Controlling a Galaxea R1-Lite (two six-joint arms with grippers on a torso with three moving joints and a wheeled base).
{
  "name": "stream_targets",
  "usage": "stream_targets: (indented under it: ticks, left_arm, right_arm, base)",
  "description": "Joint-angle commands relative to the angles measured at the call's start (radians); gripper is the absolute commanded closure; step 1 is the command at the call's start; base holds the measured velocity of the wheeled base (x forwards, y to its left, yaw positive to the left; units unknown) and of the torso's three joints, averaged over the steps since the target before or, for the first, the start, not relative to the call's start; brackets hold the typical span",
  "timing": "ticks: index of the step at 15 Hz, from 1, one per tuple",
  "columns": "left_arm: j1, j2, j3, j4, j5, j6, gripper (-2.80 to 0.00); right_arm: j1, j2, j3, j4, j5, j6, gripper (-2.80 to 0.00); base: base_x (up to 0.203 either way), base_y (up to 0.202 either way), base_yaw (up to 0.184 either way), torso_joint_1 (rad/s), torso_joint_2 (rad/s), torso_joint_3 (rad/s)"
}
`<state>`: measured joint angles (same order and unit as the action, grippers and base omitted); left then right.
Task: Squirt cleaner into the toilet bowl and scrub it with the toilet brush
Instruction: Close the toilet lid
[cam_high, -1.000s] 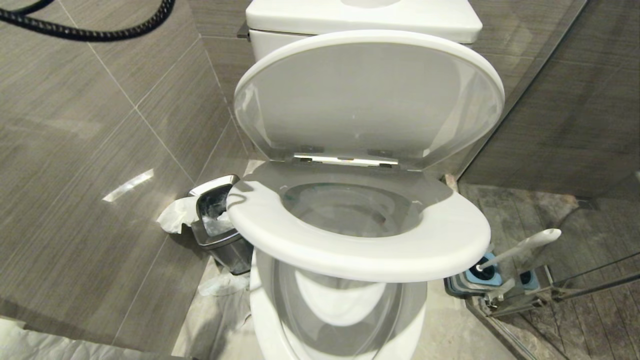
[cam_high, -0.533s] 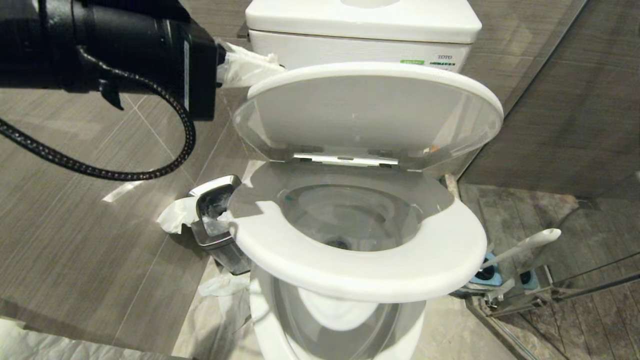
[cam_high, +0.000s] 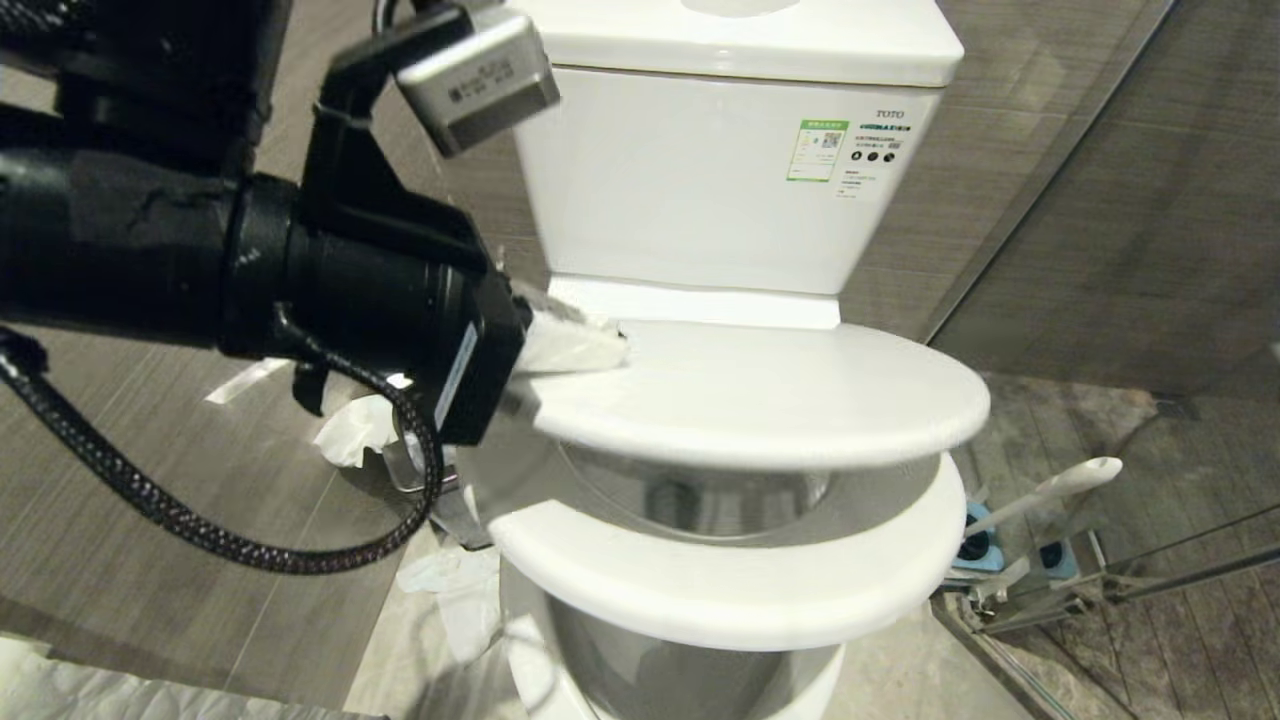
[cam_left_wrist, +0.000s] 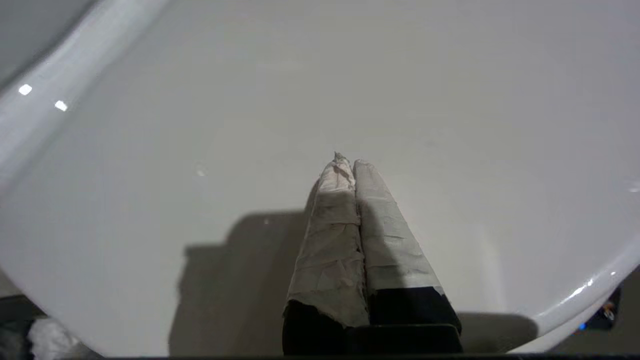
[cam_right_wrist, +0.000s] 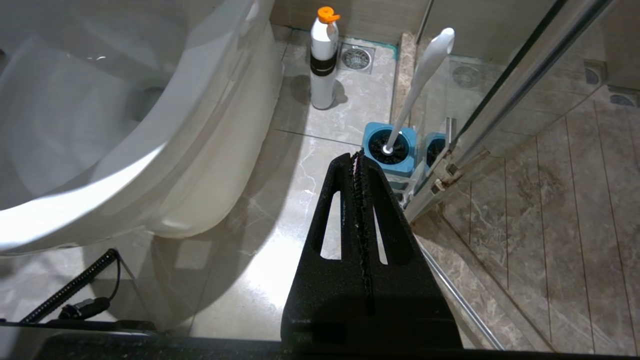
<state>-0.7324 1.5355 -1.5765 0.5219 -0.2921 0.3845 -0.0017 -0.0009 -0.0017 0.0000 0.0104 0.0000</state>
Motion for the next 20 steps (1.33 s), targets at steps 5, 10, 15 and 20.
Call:
stream_targets:
  ticks: [5, 10, 15, 20]
  left_arm:
    - [-0.002, 0.088, 0.054, 0.089, -0.001, 0.002, 0.0]
    - [0.001, 0.162, 0.079, 0.09, 0.025, 0.012, 0.0]
    - [0.002, 0.268, 0.073, 0.084, 0.211, 0.018, 0.0]
    - [0.005, 0.367, 0.076, 0.068, 0.319, 0.022, 0.0]
  right_arm:
    - [0.0, 0.001, 0.0, 0.0, 0.0, 0.0, 0.0]
    - [0.0, 0.001, 0.0, 0.0, 0.0, 0.0, 0.0]
    - [0.0, 0.001, 0.0, 0.0, 0.0, 0.0, 0.0]
    - [0.0, 0.001, 0.0, 0.0, 0.0, 0.0, 0.0]
  base:
    - [0.0, 0.0, 0.0, 0.0, 0.0, 0.0]
    - [0.0, 0.0, 0.0, 0.0, 0.0, 0.0]
    - [0.0, 0.0, 0.0, 0.0, 0.0, 0.0]
    - [0.0, 0.0, 0.0, 0.0, 0.0, 0.0]
